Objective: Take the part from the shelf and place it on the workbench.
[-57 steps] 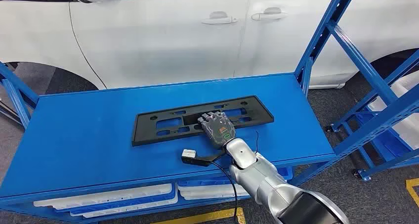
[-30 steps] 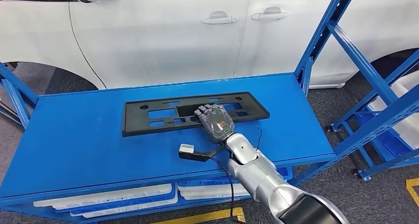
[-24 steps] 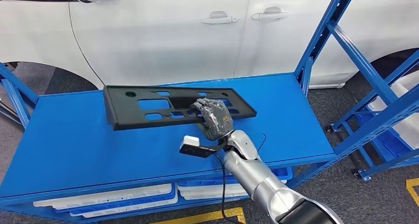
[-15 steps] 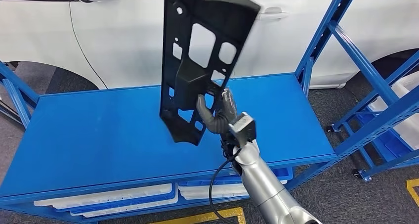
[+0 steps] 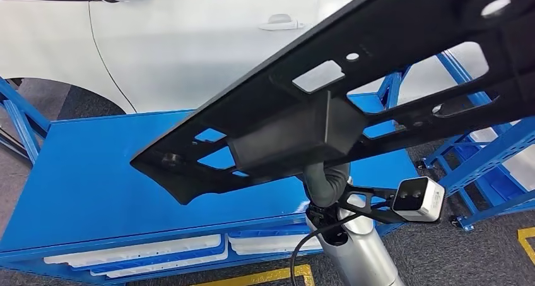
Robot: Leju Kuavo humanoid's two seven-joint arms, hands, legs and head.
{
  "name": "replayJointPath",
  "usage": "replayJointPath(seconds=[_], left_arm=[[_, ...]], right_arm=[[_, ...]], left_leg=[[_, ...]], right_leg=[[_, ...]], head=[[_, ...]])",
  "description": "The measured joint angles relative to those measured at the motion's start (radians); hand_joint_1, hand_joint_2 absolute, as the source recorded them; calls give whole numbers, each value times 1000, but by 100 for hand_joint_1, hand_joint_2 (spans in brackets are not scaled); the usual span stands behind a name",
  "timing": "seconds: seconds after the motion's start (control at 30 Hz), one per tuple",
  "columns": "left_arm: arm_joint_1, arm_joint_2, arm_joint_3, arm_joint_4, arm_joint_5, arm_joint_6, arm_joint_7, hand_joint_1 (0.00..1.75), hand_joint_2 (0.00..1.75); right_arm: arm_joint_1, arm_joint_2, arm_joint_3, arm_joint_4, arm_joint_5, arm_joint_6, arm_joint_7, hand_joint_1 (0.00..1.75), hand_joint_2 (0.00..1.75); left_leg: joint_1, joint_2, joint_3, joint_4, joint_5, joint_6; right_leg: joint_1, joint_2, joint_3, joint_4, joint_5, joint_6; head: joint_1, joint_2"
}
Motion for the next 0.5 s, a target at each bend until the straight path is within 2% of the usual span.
replayJointPath(seconds=[0.07, 0.1, 0.13, 0.2, 0.23, 0.27, 0.3, 0.37, 0.4, 0.43, 0.5], left_arm=[[-1, 0, 4, 0, 1, -6, 5, 0, 0], [-1, 0, 4, 0, 1, -8, 6, 0, 0], [-2, 0, 5, 0, 1, -9, 7, 0, 0], [-2, 0, 5, 0, 0, -10, 7, 0, 0], [-2, 0, 5, 0, -1, -11, 8, 0, 0], [-2, 0, 5, 0, -2, -11, 9, 0, 0], [-2, 0, 5, 0, -4, -12, 10, 0, 0], [-2, -1, 5, 0, -8, -13, 14, 0, 0], [-2, -1, 5, 0, -11, -13, 15, 0, 0], [-2, -2, 5, 0, -12, -13, 16, 0, 0], [-1, -2, 5, 0, -13, -13, 18, 0, 0]], right_arm=[[1, -8, 4, -23, -16, 21, 5, 175, 175], [1, -12, 5, -33, -21, 29, 7, 175, 175], [1, -17, 6, -41, -24, 34, 9, 175, 175], [3, -26, 8, -48, -26, 38, 13, 175, 175], [6, -30, 9, -49, -25, 38, 14, 175, 175], [8, -35, 11, -49, -24, 39, 16, 175, 175], [9, -39, 13, -49, -23, 39, 16, 175, 175], [11, -47, 19, -51, -18, 40, 12, 175, 175], [12, -52, 23, -51, -16, 40, 6, 175, 175], [13, -57, 26, -51, -14, 40, -2, 175, 175], [18, -67, 30, -47, -11, 39, -21, 175, 175]], left_leg=[[5, 2, 5, -10, 4, 8], [8, 3, 8, -15, 7, 12], [10, 4, 10, -19, 9, 16], [9, 5, 10, -20, 9, 18], [8, 5, 10, -19, 9, 18], [8, 5, 10, -19, 9, 17], [8, 5, 10, -17, 9, 16], [7, 5, 10, -13, 8, 12], [6, 4, 9, -9, 8, 8], [5, 4, 7, -7, 8, 2], [5, 3, 3, -8, 12, -11]], right_leg=[[-2, -1, -2, 11, -10, 6], [-2, -2, -14, 38, -27, 8], [-3, -4, -37, 87, -53, 9], [-3, -5, -107, 222, -112, 12], [-3, -5, -136, 273, -125, 13], [-3, -5, -148, 290, -118, 12], [-3, -6, -141, 265, -93, 11], [-2, -8, -83, 132, -20, 1], [1, -9, -58, 73, 6, -5], [4, -9, -43, 35, 21, -10], [10, -8, -43, 23, 28, -18]], head=[[0, 0], [0, 0], [0, 0], [0, 0], [0, 0], [0, 0], [0, 0], [0, 0], [0, 0], [0, 0], [0, 0]])
